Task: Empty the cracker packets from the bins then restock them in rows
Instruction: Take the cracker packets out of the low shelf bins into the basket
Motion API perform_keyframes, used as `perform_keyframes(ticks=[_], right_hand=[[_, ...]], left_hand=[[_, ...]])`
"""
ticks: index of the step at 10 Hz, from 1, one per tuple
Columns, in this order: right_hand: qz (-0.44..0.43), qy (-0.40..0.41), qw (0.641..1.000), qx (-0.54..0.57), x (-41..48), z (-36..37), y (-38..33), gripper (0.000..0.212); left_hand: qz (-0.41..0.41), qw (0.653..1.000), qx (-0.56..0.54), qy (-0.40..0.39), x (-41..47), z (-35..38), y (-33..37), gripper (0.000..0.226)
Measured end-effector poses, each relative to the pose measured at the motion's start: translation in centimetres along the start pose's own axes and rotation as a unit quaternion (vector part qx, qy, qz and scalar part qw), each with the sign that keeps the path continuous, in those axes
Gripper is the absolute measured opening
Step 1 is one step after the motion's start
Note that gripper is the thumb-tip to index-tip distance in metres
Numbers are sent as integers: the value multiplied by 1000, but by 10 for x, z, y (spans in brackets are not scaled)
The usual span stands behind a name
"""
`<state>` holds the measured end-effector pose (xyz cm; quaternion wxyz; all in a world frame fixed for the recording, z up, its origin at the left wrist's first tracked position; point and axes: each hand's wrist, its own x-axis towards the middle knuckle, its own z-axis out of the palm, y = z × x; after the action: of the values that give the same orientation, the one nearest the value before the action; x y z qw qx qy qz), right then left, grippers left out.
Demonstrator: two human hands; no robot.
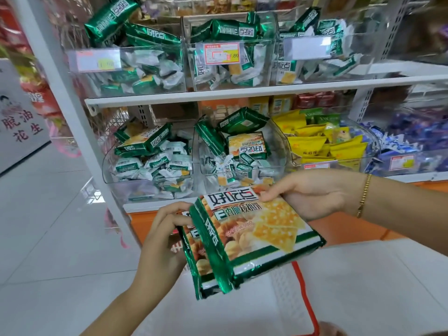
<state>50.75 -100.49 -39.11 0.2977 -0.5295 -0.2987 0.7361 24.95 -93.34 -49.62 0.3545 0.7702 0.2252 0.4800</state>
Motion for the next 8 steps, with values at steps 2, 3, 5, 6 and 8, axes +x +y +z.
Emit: perform_keyframes(ticks=[2, 3, 5, 6, 8], right_hand=[[1, -22, 997, 74, 1, -2, 34, 61], [-22, -15, 994, 110, 9, -3, 47, 60], [-50, 13, 988, 145, 41, -7, 60, 55], [-46, 46, 980, 190, 64, -7, 65, 47], [-56, 99, 971, 212, 119, -1, 78, 51]], left_hand=[[-319, 896, -310, -12, 25, 2, -14, 38], [-308, 880, -359, 35, 21, 16, 33, 32], [-400, 821, -394, 104, 9, 18, -13, 30], [-436, 732, -476, 217, -4, 27, -17, 29], [-453, 741, -422, 259, -23, 64, -22, 65]])
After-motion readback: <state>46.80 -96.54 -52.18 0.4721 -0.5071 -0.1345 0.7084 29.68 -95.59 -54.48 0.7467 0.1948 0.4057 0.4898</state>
